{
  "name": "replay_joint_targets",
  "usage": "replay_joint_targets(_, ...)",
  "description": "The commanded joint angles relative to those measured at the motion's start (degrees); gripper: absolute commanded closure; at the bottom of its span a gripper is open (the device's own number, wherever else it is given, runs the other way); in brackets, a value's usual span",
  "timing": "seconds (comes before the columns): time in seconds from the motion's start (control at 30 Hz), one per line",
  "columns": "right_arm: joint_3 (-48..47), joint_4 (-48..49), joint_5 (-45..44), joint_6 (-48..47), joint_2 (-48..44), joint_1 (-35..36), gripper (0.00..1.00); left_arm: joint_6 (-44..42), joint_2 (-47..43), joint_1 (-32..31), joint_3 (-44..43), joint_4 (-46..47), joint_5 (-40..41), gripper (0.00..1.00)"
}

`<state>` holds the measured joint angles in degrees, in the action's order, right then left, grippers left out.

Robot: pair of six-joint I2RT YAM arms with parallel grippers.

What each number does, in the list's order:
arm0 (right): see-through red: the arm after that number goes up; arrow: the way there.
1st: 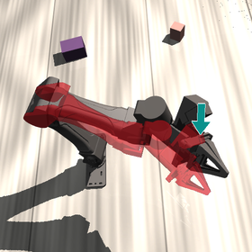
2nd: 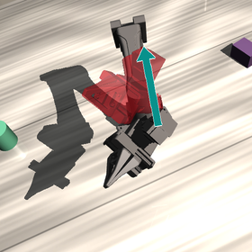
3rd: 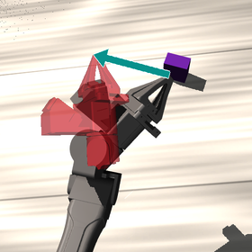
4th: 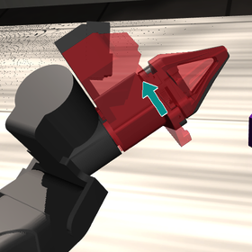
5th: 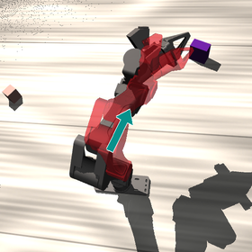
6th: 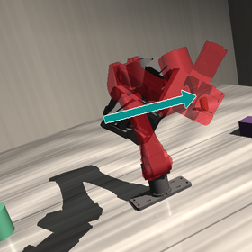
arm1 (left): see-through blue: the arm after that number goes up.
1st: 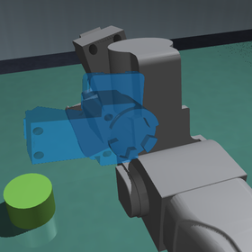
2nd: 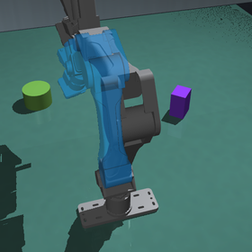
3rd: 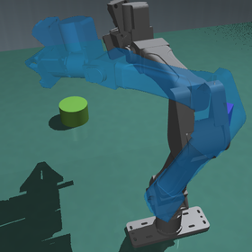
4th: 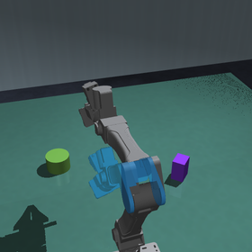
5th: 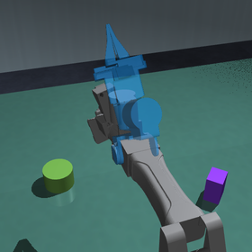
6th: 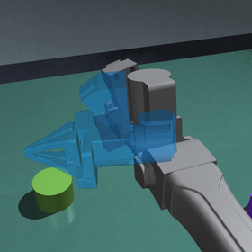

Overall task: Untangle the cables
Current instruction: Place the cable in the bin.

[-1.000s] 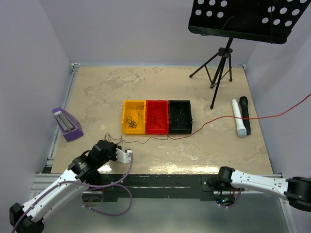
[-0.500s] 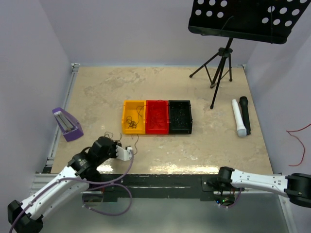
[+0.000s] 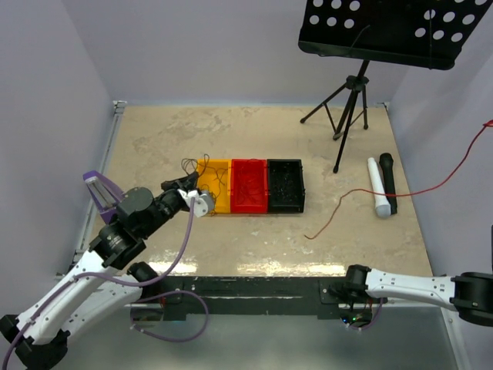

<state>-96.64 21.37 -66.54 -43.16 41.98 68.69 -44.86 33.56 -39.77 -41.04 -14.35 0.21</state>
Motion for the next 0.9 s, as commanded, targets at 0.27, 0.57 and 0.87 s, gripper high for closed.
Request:
replay_joint_targets(0.27,3.4,-0.8,-1.0,1.1,-1.0,1.0,1.00,9.8,5.3,0.3,-12.8,8.5,-11.6,1.00)
replay_joint_targets(0.57,4.3,-0.9,-2.1,1.3,-1.1,1.3,1.00,14.2,9.4,0.3,-24.4,-5.2,-31.9,1.00)
replay_joint_targets(0.87,4.5,-0.9,-2.7,1.9,-1.2,1.5,1.00,15.0,13.7,0.3,-34.2,-19.9,-52.2,1.00)
